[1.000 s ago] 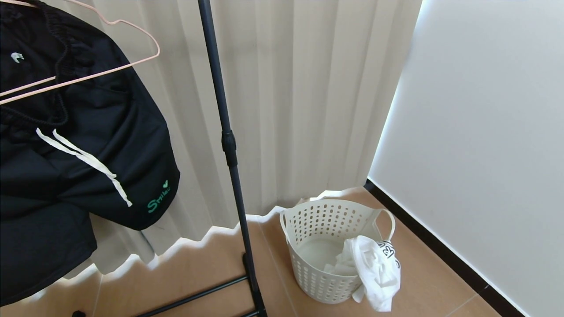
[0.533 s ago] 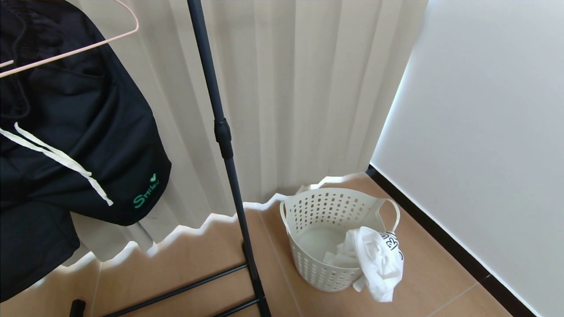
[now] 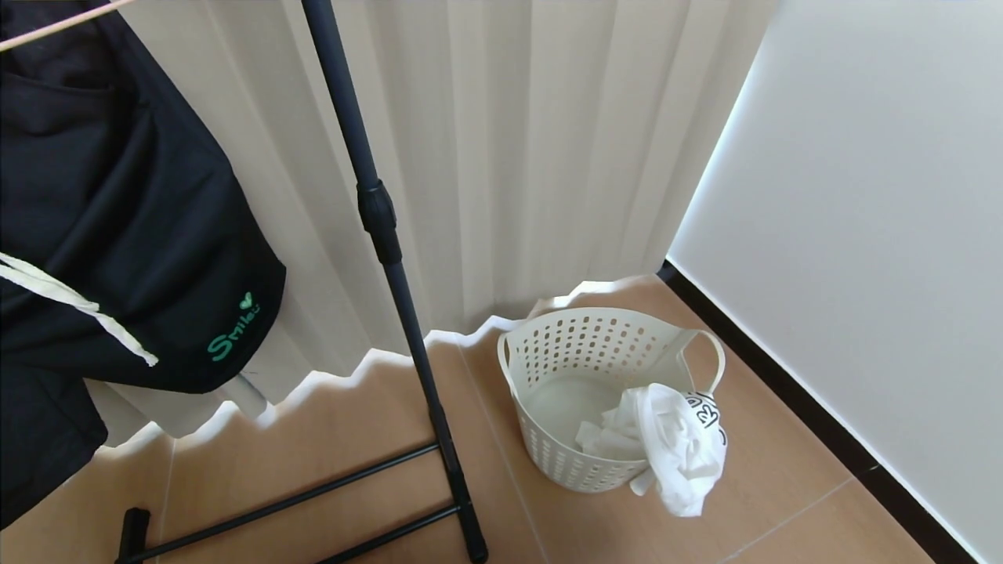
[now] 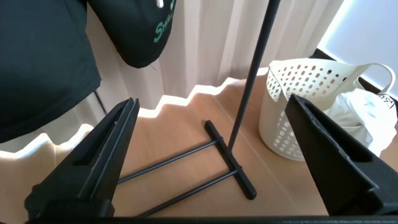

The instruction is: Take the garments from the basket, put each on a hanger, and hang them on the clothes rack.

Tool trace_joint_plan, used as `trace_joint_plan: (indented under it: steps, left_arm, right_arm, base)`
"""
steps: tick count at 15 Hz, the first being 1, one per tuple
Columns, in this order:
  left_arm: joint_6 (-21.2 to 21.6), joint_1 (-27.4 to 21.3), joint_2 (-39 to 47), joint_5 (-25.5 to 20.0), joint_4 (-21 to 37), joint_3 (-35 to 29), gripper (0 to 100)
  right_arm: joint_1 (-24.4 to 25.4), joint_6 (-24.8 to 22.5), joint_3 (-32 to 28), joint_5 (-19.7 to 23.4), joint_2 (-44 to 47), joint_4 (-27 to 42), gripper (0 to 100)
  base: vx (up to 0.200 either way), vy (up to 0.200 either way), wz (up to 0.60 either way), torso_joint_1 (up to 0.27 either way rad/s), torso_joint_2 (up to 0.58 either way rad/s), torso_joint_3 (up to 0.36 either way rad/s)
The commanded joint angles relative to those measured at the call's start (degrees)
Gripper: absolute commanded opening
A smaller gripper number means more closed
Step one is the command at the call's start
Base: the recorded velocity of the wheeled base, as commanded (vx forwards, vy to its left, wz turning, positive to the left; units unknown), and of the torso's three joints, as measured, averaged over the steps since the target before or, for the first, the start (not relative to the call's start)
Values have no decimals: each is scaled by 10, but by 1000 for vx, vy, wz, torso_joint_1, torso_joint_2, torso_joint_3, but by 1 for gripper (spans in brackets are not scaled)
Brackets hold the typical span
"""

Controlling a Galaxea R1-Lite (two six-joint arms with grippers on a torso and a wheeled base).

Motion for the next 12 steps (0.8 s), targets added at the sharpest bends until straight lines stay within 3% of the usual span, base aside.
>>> trace_joint_plan:
  steps: [1, 12]
  left_arm:
    - [0, 0, 1, 0, 0, 0, 100]
    - [0, 0, 1, 0, 0, 0, 100]
  right_arm:
    - [0, 0, 0, 0, 0, 0, 100]
    - [-1, 2, 0, -3, 0, -3, 100]
  base:
    - [0, 0, 0, 2, -2, -198]
    - [0, 0, 0, 4, 3, -196]
